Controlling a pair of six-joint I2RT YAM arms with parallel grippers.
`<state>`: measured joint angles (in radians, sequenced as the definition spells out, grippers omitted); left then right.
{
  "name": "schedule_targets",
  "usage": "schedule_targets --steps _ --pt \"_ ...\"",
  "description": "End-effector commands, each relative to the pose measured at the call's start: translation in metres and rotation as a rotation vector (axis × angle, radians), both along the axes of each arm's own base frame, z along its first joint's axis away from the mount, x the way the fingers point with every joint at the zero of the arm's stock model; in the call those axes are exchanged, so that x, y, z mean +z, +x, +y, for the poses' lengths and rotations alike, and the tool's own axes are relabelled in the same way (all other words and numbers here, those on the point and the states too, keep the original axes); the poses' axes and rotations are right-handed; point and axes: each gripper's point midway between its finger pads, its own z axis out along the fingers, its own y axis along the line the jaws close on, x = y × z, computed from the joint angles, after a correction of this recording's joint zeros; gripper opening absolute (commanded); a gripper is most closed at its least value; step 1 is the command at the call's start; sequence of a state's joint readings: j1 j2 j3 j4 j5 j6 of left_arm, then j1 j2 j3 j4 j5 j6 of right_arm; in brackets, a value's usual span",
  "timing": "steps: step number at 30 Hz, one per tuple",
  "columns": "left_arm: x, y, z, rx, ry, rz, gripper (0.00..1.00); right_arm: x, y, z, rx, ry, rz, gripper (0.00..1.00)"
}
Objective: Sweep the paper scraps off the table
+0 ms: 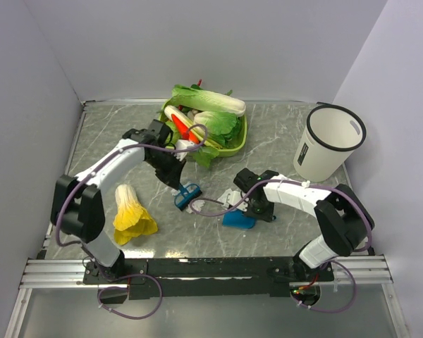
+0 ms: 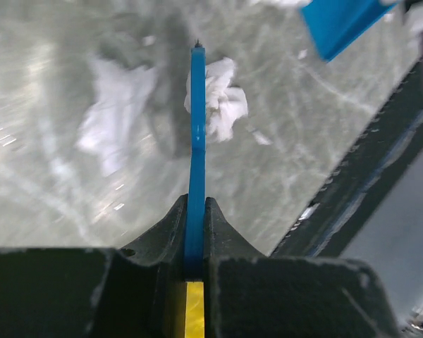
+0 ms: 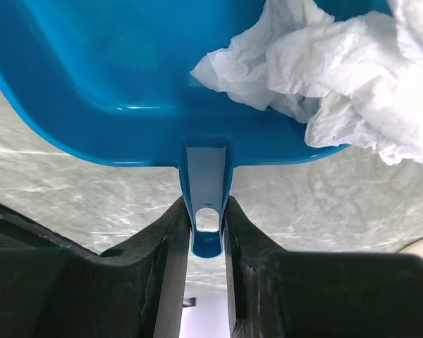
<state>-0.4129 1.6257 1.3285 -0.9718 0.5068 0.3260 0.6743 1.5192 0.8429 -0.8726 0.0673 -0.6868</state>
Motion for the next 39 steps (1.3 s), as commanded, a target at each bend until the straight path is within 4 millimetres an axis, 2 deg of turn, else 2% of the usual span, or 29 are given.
schedule_targets --steps 1,3,4,6,11,14,17,21,23,27,29,30,34,39 --pt "0.004 -0.005 -0.038 -0.015 -0.134 0.089 0.01 0.009 0.005 0.019 0.058 0.008 0.0 0.0" --pt "0.012 -0.001 -0.053 -0.016 -0.201 0.122 0.01 0.009 0.005 0.027 0.061 0.021 0.006 0.0" --pt "0.008 0.001 -0.059 -0.018 -0.22 0.159 0.01 0.01 0.005 0.031 0.067 0.024 0.007 0.0" --pt "0.012 0.003 -0.073 -0.05 -0.284 0.202 0.01 0.009 0.007 0.038 0.055 0.035 0.016 0.0" --pt "0.014 0.01 -0.088 -0.093 -0.348 0.252 0.01 0.005 0.013 0.053 0.021 0.056 0.032 0.0" --pt "0.013 0.01 -0.089 -0.099 -0.36 0.275 0.01 0.005 0.017 0.067 -0.015 0.11 0.026 0.0" --pt "0.018 0.014 -0.083 -0.081 -0.357 0.272 0.01 0.006 0.021 0.078 -0.054 0.172 0.0 0.0" --pt "0.031 0.022 -0.07 -0.023 -0.398 0.273 0.01 0.002 0.015 0.081 -0.091 0.215 -0.001 0.0" --pt "0.035 0.021 -0.062 -0.02 -0.403 0.274 0.01 0.004 0.019 0.085 -0.091 0.249 -0.034 0.0" --pt "0.047 0.014 -0.051 -0.045 -0.383 0.265 0.01 0.002 0.02 0.081 -0.099 0.252 -0.074 0.0" --pt "0.056 0.018 -0.046 -0.075 -0.378 0.219 0.01 0.004 0.023 0.08 -0.105 0.261 -0.096 0.0" --pt "0.061 0.012 -0.042 -0.081 -0.368 0.238 0.01 0.003 0.021 0.078 -0.107 0.258 -0.097 0.0" --pt "0.077 0.008 -0.033 -0.139 -0.341 0.186 0.01 0.005 0.016 0.072 -0.108 0.263 -0.105 0.0" --pt "0.077 0.019 -0.021 -0.121 -0.254 0.069 0.01 0.008 0.007 0.056 -0.092 0.244 -0.107 0.0"
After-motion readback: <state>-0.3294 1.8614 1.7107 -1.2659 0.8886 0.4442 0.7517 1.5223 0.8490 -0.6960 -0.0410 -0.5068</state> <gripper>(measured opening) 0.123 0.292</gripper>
